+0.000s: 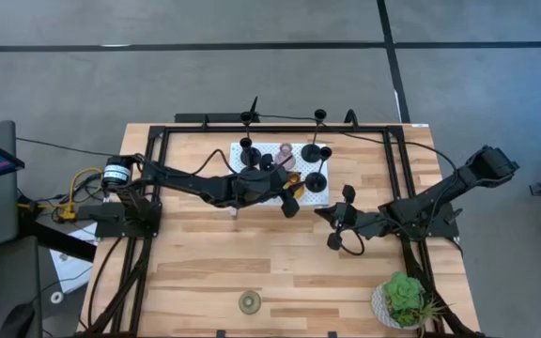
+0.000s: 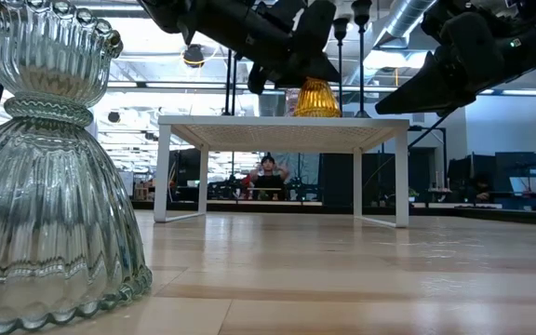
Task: Pick & Place candle stick holders
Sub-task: Put the yellow candle holder on the shelf
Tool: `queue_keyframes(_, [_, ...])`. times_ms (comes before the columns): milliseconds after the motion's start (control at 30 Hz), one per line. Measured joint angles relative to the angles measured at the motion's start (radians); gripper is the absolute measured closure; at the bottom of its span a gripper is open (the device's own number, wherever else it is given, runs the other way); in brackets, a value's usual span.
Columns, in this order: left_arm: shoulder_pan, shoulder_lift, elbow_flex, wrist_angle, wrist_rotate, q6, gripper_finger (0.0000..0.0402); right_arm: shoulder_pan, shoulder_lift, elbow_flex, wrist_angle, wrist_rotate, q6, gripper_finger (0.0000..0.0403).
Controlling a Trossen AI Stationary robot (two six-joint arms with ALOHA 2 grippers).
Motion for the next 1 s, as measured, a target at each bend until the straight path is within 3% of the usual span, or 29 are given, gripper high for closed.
queue_keyframes(1000, [0.032, 0.019, -0.001, 0.031, 0.000, 0.003, 0.0248, 0.000, 0.000, 0.000, -0.007, 0.000, 0.000, 0.0403])
